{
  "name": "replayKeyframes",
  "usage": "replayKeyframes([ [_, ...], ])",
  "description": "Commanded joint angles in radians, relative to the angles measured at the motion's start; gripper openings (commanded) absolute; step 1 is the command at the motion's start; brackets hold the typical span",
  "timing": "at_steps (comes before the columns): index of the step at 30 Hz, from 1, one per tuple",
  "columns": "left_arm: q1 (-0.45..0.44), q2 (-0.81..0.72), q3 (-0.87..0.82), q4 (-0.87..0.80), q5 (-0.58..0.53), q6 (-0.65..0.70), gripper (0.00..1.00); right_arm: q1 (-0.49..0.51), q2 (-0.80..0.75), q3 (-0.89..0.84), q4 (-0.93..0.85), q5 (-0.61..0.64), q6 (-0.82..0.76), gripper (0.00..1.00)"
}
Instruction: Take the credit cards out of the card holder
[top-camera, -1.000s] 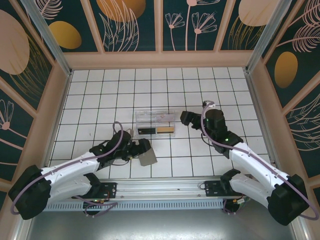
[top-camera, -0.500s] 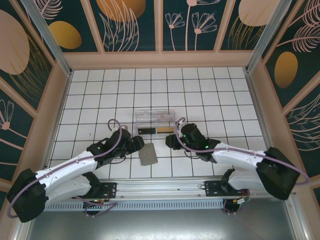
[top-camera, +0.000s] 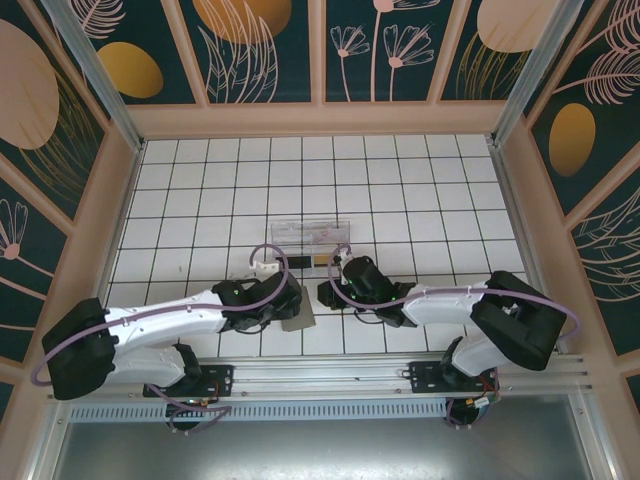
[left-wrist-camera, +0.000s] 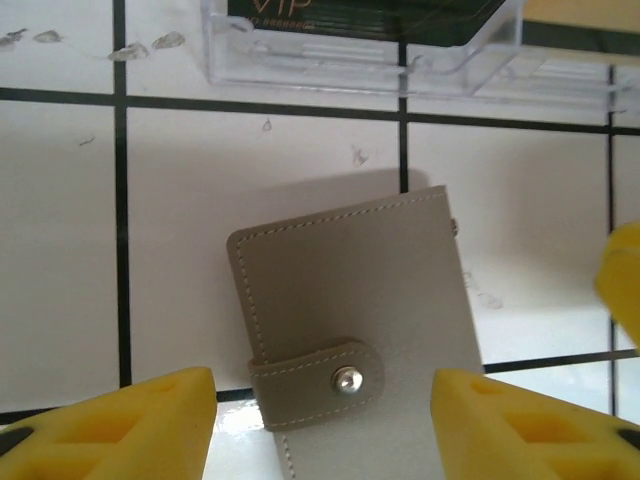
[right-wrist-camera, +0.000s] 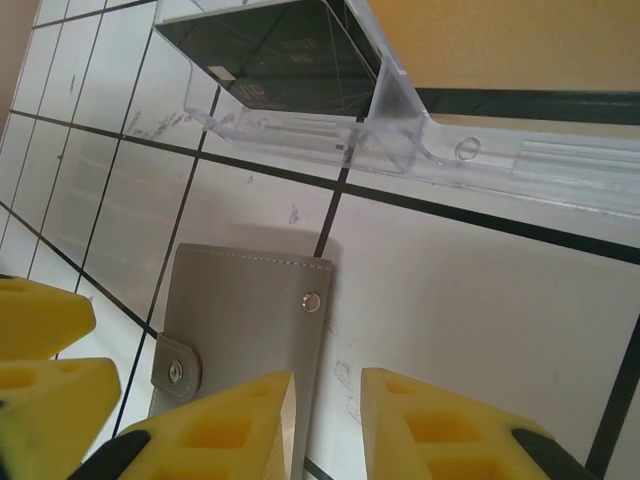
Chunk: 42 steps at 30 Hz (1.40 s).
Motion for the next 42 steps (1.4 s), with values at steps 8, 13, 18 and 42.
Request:
replayKeyframes([
  [8, -0.096, 0.203, 0.188, -0.206, -0.127, -0.063, 0.55, 0.001, -0.223, -0.102, 0.001, 0.168, 0.010, 0.32],
  [13, -0.105, 0.260, 0.212, -0.191, -0.105, -0.055, 0.46, -0.004, -0.251, -0.120, -0.013, 0.175, 0.009, 0.34],
  [18, -0.107, 0.301, 0.218, -0.205, -0.101, -0.049, 0.44, -0.006, -0.246, -0.130, -0.001, 0.173, 0.013, 0.37],
  [42, -0.111, 0.385, 0.214, -0.208, -0.102, -0.007, 0.12, -0.007, -0.188, -0.119, 0.021, 0.139, 0.029, 0.42],
])
